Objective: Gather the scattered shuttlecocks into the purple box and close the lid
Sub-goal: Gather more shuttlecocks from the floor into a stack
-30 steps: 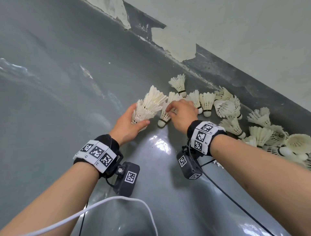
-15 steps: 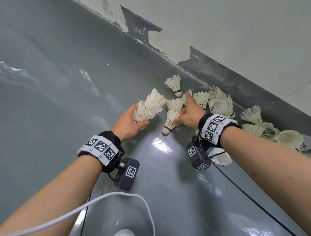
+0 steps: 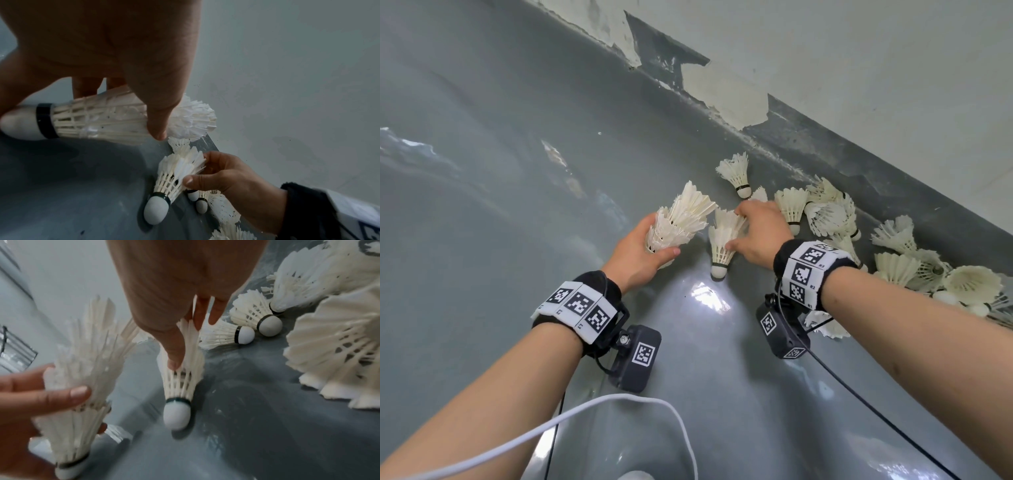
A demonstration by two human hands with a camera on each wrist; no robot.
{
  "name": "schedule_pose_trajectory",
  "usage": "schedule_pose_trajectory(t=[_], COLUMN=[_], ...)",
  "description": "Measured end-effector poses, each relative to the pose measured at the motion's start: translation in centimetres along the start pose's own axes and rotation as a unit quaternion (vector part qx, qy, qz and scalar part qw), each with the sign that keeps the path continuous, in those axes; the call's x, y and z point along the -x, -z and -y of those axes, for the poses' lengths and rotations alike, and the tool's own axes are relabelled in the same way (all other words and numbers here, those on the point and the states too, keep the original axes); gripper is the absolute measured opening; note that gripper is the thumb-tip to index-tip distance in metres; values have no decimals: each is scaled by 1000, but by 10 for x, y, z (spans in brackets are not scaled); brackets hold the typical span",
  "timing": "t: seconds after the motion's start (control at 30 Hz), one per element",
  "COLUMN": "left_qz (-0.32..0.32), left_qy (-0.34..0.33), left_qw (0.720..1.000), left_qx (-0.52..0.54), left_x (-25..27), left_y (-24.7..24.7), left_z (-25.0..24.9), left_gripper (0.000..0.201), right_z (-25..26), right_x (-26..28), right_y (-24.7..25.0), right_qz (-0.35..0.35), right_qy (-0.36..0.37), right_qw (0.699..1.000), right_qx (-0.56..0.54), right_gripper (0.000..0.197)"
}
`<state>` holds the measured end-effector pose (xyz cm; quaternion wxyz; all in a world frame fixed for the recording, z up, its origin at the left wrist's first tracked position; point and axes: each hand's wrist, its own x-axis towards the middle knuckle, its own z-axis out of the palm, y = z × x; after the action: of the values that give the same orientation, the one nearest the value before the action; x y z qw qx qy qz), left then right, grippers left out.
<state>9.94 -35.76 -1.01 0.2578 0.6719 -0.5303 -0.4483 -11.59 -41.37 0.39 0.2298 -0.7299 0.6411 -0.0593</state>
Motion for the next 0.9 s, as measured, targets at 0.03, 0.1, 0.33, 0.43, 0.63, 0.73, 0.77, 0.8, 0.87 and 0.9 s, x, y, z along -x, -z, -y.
schedule_pose_trajectory(t=[0.03, 0.1, 0.33, 0.43, 0.63, 0.73, 0.77, 0.8, 0.87, 0.9], left_qz=[0, 0, 7, 16, 36, 44, 47, 48, 44, 40], left_qy=[0, 0, 3, 7, 14, 16, 14, 10, -5, -14], left_qw=[1000, 1000, 998, 997, 997, 998, 998, 998, 999, 999], left_qx=[-1, -7, -65, -76, -66, -38, -32, -26, -2, 20], left_x=[1, 2, 6, 7, 8, 9, 10, 11, 13, 13], left_y=[0, 1, 2, 1, -2, 0, 0, -1, -4, -5], left_z=[1, 2, 0, -3, -8, -3, -2, -3, -7, -10], left_gripper=[63, 63, 61, 62, 62, 63, 62, 61, 57, 56], right_z=[0, 1, 0, 5, 18, 23, 25, 28, 34, 37], right_x=[1, 4, 5, 5, 5, 5, 5, 7, 11, 13], right_y=[3, 12, 41, 47, 33, 35, 36, 37, 37, 38], right_qz=[7, 4, -162, -169, -29, 4, 7, 6, -20, -58], right_qy=[-16, -39, -63, -42, 16, -5, -5, -4, 7, 18], right_qw=[1000, 998, 967, 959, 975, 964, 960, 957, 969, 979], right_qx=[-12, -48, -185, -224, -219, -264, -279, -290, -248, -196], right_gripper=[51, 31, 12, 12, 14, 17, 12, 10, 25, 35])
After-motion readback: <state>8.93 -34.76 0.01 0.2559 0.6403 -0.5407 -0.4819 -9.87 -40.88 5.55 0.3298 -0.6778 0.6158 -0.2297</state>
